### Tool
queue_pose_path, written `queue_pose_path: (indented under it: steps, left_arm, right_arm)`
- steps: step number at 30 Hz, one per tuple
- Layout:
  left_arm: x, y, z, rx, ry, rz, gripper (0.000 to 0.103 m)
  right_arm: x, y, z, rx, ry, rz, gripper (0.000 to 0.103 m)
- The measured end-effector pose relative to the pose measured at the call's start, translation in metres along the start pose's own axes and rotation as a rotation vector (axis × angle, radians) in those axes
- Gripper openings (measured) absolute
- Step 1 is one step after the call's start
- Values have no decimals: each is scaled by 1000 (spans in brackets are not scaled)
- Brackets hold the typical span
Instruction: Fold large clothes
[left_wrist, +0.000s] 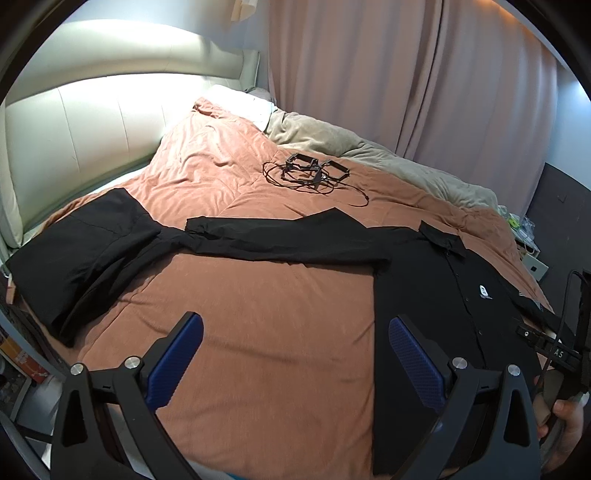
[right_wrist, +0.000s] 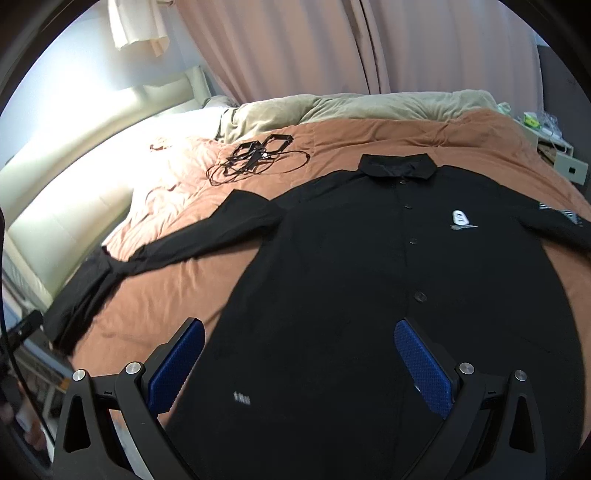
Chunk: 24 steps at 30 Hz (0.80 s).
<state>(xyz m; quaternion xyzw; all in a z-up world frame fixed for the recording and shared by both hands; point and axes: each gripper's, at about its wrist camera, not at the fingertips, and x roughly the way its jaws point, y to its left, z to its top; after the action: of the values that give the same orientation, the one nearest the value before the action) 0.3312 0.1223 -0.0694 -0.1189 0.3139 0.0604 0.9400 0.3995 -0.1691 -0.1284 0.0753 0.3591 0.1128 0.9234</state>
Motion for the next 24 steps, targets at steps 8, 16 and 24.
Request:
queue_pose_path:
  steps: [8, 16, 24]
  left_arm:
    - [60, 16, 25, -53, 44, -1, 100]
    - [134, 43, 52, -164, 99, -11, 91]
    - [206, 88, 63, -360, 184, 9, 87]
  right_arm:
    - [57, -3, 18, 86, 7, 24, 97]
    - [133, -15, 34, 183, 103, 67, 77]
    - [179, -34, 56, 281, 122, 77, 71]
